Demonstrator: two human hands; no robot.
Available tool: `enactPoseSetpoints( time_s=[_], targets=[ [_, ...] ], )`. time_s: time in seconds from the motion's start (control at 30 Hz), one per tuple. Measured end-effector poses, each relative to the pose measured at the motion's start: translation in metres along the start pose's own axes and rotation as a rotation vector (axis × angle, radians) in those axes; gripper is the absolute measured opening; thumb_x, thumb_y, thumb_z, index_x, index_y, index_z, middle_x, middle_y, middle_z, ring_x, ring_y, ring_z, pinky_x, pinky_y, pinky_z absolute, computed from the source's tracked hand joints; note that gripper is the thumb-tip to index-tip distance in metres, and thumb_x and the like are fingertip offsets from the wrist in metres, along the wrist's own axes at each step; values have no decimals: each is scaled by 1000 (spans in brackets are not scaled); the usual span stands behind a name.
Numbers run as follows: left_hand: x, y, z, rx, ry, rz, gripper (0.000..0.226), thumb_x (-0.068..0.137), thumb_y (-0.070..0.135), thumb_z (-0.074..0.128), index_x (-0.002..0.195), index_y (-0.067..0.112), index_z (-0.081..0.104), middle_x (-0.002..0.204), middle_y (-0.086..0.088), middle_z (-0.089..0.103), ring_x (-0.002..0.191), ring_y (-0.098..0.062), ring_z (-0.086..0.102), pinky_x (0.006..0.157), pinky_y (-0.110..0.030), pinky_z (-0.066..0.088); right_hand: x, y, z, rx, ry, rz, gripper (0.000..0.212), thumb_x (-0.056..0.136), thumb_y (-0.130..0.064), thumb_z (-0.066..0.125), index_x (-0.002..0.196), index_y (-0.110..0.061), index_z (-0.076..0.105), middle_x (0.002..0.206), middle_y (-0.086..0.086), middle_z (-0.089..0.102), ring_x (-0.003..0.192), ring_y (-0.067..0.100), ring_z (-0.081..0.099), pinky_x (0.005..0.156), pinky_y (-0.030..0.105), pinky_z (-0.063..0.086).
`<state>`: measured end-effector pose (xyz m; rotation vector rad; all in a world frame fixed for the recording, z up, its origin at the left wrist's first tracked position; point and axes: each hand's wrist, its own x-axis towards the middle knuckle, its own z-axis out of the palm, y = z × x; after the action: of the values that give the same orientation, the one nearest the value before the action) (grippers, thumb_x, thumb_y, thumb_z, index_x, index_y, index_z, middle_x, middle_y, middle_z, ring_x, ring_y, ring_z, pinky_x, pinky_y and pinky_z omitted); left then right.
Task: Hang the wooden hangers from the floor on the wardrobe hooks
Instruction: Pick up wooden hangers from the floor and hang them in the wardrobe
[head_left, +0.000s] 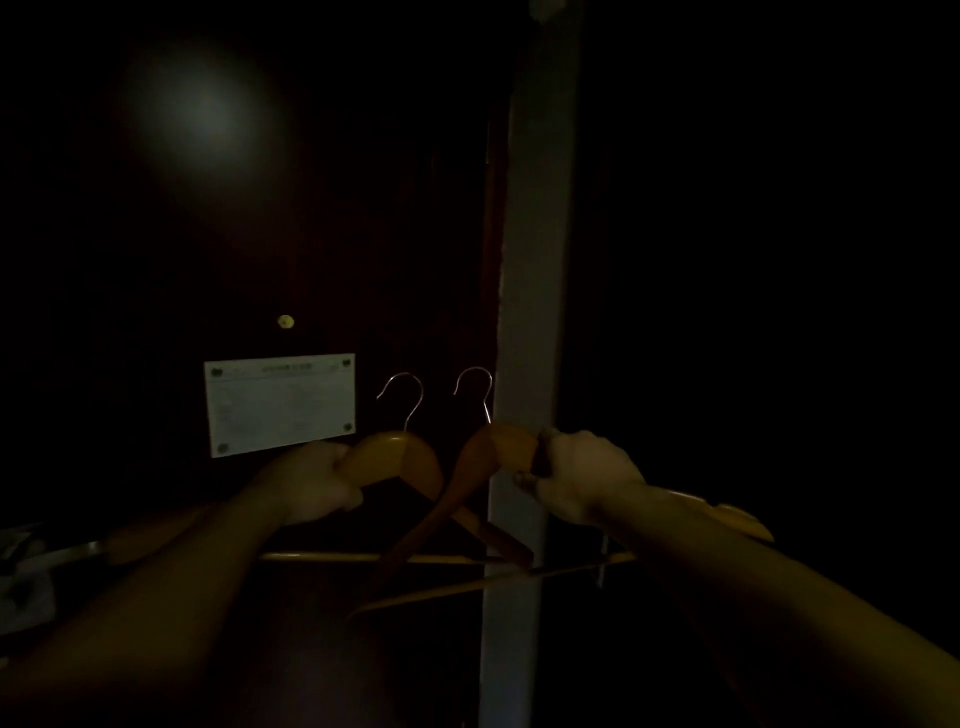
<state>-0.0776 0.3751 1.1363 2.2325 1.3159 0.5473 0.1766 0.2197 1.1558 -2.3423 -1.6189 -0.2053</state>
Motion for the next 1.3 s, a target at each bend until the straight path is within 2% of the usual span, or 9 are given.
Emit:
enactPoseSetpoints(
  time_s=[0.23,0.33,0.47,0.53,0.67,0.8,1.07,1.17,1.3],
  targets=[
    [-17,64,43,-81,-163,209,16,74,9,71,89,14,70,83,-12,70,74,-25,67,71,-36,50,-73,50,-37,-73,108,153,43,93,-56,59,119,-22,51,91,-3,58,81,16,60,68,31,49],
    [-28,102,66,-108,-215,279,10,75,7,70,84,12,69,73,-5,64,67,-20,63,68,-34,48,-104,77,-54,-44,144,207,41,95,-53,59,121,-24,49,89,-5,57,76,11,58,61,26,46],
    [-48,154,94,-143,-275,362,21,60,17,70,80,12,71,71,-11,69,68,-25,68,69,-40,55,-147,117,-77,-22,201,260,41,95,-55,57,120,-24,48,85,-8,55,72,7,57,59,24,44],
    [-62,180,108,-167,-309,401,28,56,22,68,81,8,70,68,-8,68,67,-21,66,68,-37,54,-171,137,-89,-36,220,285,40,95,-57,57,117,-25,48,86,-8,56,74,8,58,60,25,46],
    [-100,231,136,-207,-370,456,10,75,19,72,76,14,63,64,1,59,57,-12,57,54,-23,43,-221,178,-115,-62,225,343,37,95,-55,58,116,-27,46,86,-7,58,74,9,61,65,27,52],
    [-140,276,160,-248,-417,517,21,66,34,72,77,17,66,67,1,63,63,-15,63,64,-29,48,-275,218,-141,-95,251,400,36,95,-55,57,116,-28,46,85,-7,58,72,8,61,65,27,53],
    [-231,370,225,-263,-483,651,7,77,19,71,73,16,65,65,-2,63,60,-18,63,63,-35,52,-397,283,-196,-205,212,502,45,96,-57,54,127,-25,44,90,-8,57,82,13,63,75,34,58],
    [-263,405,254,-267,-533,706,12,81,15,69,72,17,62,59,3,56,51,-9,56,55,-27,44,-442,305,-210,-235,218,567,46,95,-56,56,126,-24,46,101,-3,61,92,18,65,84,41,58],
    [-306,456,293,-254,-629,793,4,82,15,68,80,13,67,64,1,58,54,-11,56,58,-27,45,-501,335,-227,-283,203,686,49,96,-56,55,131,-24,45,108,-1,62,100,23,65,88,42,56]
  ],
)
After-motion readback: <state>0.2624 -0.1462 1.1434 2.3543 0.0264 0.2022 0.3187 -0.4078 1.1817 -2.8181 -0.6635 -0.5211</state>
